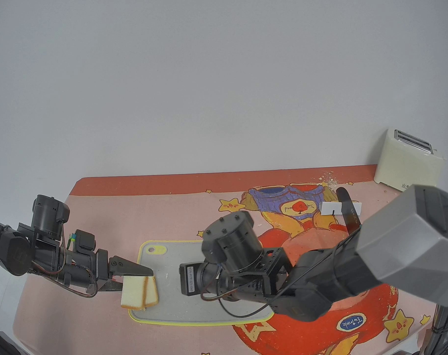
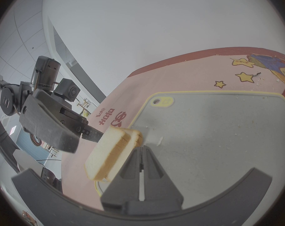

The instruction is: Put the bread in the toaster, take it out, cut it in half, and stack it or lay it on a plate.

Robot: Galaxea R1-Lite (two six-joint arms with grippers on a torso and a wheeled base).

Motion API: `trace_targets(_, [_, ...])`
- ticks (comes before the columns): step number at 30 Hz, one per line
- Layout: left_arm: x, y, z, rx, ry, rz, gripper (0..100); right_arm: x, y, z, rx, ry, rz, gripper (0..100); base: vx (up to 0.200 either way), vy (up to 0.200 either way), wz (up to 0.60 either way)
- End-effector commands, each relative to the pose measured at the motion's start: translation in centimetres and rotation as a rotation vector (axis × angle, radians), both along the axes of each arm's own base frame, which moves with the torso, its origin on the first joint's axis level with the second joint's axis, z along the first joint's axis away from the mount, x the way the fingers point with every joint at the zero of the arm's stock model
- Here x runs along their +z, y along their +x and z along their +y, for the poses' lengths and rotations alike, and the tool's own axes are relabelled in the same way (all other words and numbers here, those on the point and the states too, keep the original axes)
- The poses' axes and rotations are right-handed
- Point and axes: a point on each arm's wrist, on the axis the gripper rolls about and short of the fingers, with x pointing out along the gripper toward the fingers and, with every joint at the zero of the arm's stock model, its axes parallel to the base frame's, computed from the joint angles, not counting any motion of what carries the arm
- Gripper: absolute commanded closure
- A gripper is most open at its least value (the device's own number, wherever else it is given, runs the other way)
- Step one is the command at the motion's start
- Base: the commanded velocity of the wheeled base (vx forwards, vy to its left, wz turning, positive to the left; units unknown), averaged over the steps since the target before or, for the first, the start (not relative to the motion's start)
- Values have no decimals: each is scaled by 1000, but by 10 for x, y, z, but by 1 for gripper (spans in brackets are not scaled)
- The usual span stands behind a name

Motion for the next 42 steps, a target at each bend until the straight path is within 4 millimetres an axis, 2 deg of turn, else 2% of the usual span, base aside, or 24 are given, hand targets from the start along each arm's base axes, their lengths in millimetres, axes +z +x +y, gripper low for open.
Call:
trace_targets(1, [-1,0,0,1,0,6,0,29,7,-30,-59,40,-29,100,0,0,0])
trace_targets(6, [-2,1,0,2,1,8,0,46,13,-59,-110,64,-41,100,0,0,0])
trace_targets(7, [-2,0,0,0,1,9,100,49,13,-64,-119,66,-44,100,0,0,0])
trace_targets(15, [-3,1,0,2,2,12,100,68,3,-94,-154,89,-60,100,0,0,0])
trace_targets(21, [-3,1,0,2,2,12,100,91,-5,-125,-200,132,-97,100,0,0,0])
trace_targets(26, [-1,0,0,-6,-9,6,100,100,-15,-151,-218,154,-103,100,0,0,0])
trace_targets(32, [4,-2,0,-20,-39,-7,100,92,-26,-169,-238,121,-90,100,0,0,0])
trace_targets(38, [19,-8,0,-25,-52,-75,100,82,-45,-186,-250,98,-59,100,0,0,0])
trace_targets(42, [29,-13,0,-42,-80,-116,100,86,-48,-203,-297,111,-75,100,0,0,0])
